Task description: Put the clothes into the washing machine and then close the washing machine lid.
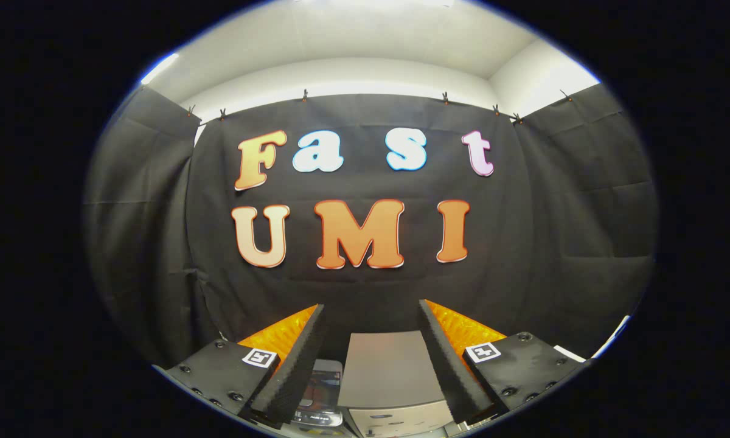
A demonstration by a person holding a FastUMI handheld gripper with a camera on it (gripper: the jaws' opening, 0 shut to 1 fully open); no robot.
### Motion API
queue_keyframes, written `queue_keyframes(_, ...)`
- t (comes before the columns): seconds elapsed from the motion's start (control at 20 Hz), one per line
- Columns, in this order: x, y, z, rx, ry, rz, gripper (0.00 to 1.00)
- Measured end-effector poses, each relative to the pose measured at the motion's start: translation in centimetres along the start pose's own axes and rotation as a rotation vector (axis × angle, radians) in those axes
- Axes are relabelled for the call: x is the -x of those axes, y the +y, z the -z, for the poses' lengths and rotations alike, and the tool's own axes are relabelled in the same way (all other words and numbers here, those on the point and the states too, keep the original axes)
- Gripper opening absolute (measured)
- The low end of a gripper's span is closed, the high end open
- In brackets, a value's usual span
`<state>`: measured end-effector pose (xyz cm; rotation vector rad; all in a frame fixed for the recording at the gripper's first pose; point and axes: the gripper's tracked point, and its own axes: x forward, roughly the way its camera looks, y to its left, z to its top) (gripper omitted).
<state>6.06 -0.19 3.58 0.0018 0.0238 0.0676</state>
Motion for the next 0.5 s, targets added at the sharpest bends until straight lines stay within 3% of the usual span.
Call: queue_keyframes(0.5,-0.2,-3.5,-0.4,-0.049,-0.002,-0.021,0.98)
